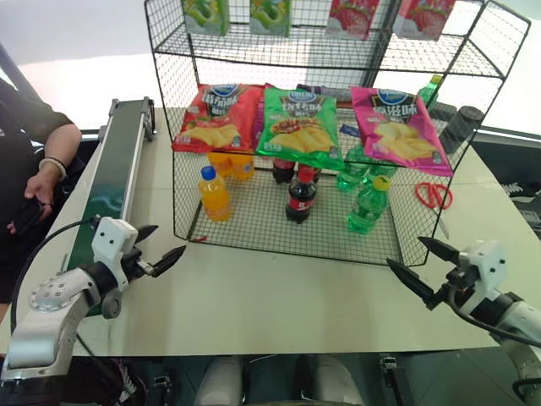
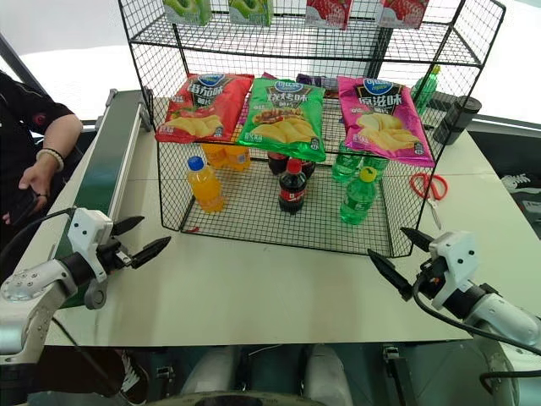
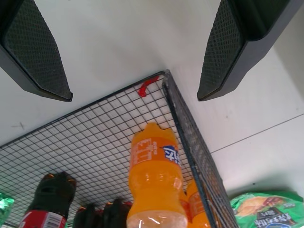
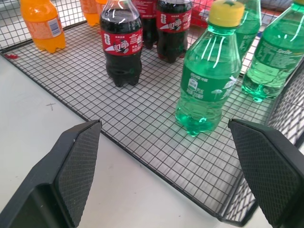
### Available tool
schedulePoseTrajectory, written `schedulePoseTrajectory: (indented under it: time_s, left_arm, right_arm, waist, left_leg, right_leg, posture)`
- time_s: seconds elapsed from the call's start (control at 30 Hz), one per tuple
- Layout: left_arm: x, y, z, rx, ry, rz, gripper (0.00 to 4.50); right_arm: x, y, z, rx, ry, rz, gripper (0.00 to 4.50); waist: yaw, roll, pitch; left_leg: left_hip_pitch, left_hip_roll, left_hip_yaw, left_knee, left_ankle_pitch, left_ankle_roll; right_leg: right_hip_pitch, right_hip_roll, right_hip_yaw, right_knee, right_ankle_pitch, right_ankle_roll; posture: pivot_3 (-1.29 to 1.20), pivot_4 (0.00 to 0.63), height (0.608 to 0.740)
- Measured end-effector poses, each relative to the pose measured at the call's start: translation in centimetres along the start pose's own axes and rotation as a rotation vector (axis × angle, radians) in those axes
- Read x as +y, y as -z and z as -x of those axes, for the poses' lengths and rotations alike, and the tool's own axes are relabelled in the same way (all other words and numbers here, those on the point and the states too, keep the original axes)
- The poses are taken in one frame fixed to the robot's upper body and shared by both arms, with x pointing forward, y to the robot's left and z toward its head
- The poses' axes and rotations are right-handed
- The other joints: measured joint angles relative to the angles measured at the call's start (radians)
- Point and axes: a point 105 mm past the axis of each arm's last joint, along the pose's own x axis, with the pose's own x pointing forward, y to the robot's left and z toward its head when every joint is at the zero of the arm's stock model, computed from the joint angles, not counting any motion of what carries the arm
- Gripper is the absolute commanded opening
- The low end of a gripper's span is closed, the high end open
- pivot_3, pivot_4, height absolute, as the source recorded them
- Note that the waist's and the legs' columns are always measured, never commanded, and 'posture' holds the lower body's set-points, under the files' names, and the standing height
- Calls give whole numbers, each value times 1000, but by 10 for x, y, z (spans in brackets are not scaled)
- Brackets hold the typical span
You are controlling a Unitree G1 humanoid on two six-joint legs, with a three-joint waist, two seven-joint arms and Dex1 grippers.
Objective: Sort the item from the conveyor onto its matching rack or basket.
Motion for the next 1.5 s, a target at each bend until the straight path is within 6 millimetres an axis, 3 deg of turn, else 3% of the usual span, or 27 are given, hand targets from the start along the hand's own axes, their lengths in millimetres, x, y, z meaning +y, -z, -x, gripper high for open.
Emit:
schedulePoseTrajectory:
  time_s: [0.93,1.5]
  left_arm:
    - [-5,-3,-11,-17,-10,-2,4500]
    - [-9,2,-14,-15,-13,9,4500]
  right_arm:
    - [-3,-17,-20,-39,14,28,4437]
    - [-5,-4,-16,-36,-7,26,4437]
  waist:
    - [1,0,0]
    - [1,0,0]
  left_leg:
    - [0,0,0,0,0,0]
    - [0,0,0,0,0,0]
  right_leg:
    - [0,0,0,0,0,0]
    - [0,0,0,0,0,0]
  posture:
    - [0,150,730]
    - [0,150,730]
